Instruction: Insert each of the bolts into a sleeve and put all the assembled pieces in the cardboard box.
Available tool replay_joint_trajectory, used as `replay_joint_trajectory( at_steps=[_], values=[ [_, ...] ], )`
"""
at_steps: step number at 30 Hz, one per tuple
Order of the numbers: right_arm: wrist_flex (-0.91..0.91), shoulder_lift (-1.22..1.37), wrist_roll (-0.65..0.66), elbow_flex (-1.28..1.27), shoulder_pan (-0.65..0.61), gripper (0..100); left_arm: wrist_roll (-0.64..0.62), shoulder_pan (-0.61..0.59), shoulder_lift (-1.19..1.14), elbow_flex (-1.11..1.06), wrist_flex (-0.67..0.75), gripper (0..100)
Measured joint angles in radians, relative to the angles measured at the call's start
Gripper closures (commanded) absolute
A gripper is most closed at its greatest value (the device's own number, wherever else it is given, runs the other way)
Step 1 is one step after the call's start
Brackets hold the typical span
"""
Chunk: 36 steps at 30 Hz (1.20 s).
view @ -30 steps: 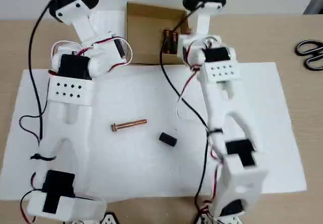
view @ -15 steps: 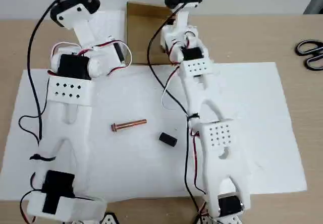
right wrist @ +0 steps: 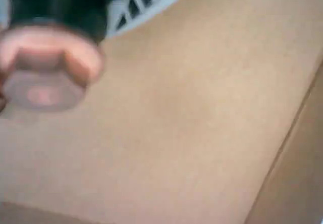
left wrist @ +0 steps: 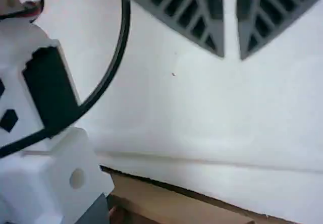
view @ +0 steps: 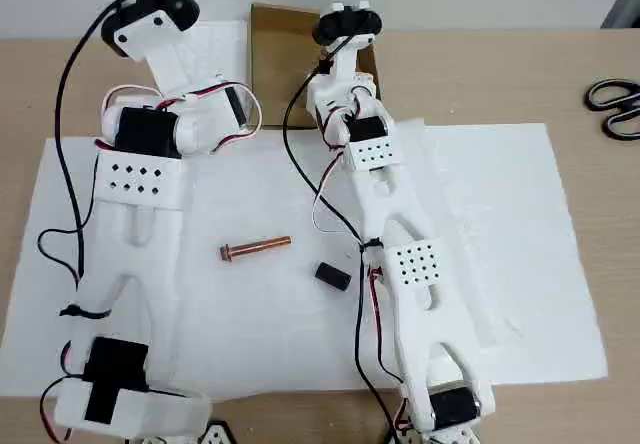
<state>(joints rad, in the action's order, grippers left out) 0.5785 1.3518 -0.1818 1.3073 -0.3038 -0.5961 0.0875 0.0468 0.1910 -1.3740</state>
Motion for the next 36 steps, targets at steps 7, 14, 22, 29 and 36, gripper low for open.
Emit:
replay_joint_trajectory(
  at_steps=[7, 14, 22, 29, 36],
  values=[
    [0.092, 0.000, 0.000, 0.069, -0.005, 78.3, 0.000, 0.000, 0.000, 0.000, 0.000, 99],
    [0.203, 0.000, -0.002, 0.273, -0.005, 78.3, 0.000, 0.000, 0.000, 0.000, 0.000, 99],
    [0.634, -0.120, -0.002, 0.325, -0.031, 78.3, 0.000, 0.000, 0.000, 0.000, 0.000, 99],
    [1.115, -0.305, 0.110, 0.334, -0.031, 78.3, 0.000, 0.000, 0.080, 0.000, -0.015, 99],
    [1.154, -0.377, 0.184, 0.310, 0.000, 78.3, 0.000, 0.000, 0.140, 0.002, -0.169, 99]
  ],
)
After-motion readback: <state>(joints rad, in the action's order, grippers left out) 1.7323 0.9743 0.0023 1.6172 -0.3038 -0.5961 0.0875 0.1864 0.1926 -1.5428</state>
